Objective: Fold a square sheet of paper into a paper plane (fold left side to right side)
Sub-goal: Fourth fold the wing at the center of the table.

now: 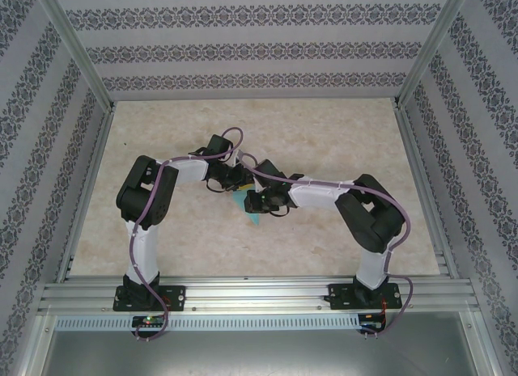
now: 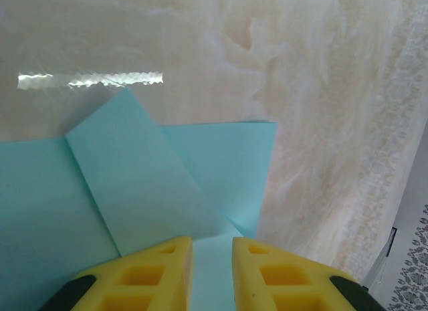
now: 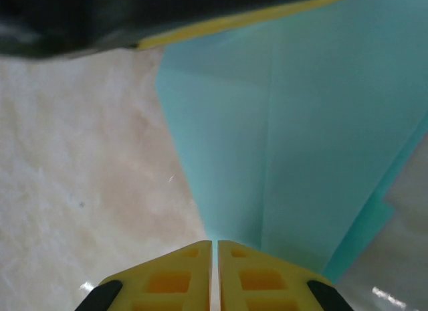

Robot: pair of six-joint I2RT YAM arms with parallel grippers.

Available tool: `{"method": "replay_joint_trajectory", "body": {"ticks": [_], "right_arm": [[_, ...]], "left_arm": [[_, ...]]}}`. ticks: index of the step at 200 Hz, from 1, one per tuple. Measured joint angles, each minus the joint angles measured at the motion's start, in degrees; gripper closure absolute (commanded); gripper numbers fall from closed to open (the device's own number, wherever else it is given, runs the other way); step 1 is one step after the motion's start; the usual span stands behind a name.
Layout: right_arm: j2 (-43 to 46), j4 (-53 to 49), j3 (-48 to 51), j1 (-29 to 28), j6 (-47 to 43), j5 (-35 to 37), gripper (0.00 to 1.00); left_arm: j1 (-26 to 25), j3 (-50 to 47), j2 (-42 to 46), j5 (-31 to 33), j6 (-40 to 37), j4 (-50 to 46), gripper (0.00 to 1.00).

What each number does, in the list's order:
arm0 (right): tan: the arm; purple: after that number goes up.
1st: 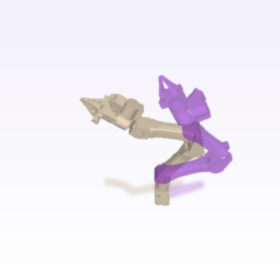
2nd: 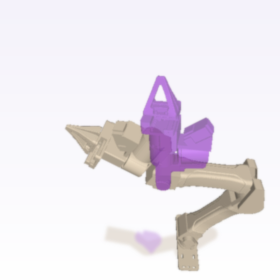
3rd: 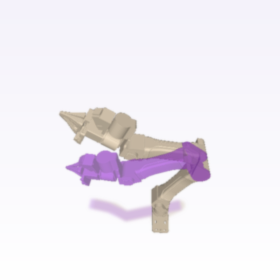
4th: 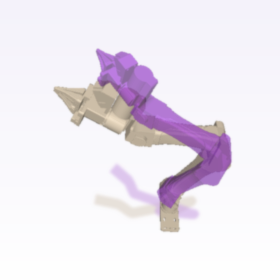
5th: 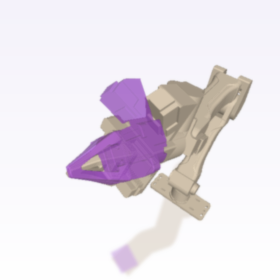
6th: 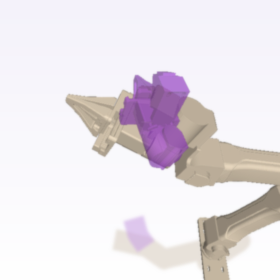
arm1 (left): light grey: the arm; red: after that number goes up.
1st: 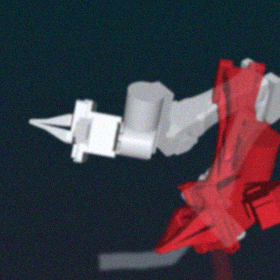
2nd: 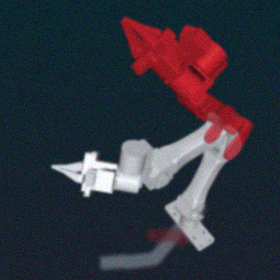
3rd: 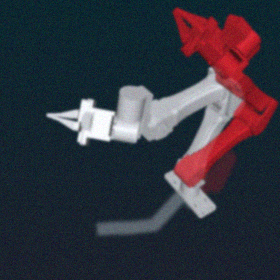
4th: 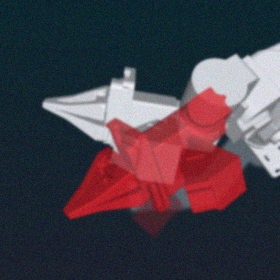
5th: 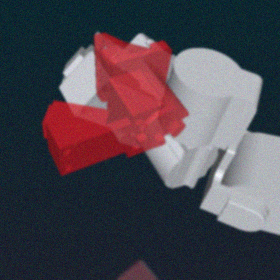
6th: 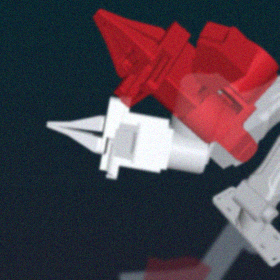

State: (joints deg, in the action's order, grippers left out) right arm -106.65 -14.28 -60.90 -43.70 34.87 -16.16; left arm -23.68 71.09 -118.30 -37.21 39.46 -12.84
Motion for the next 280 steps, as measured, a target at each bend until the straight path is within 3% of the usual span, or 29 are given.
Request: {"method": "replay_joint_trajectory", "body": {"ticks": [56, 280], "right_arm": [[-1.92, 1.05, 0.33, 0.22, -0.11, 0.50, 0.89], [6.16, 2.08, 10.56, -2.43, -3.10, 0.09, 0.89]], "left_arm": [[-0.02, 0.00, 0.00, 0.02, 0.00, 0.00, 0.76], [-0.11, 0.59, -0.33, -0.28, -0.02, -0.74, 0.76]]}}
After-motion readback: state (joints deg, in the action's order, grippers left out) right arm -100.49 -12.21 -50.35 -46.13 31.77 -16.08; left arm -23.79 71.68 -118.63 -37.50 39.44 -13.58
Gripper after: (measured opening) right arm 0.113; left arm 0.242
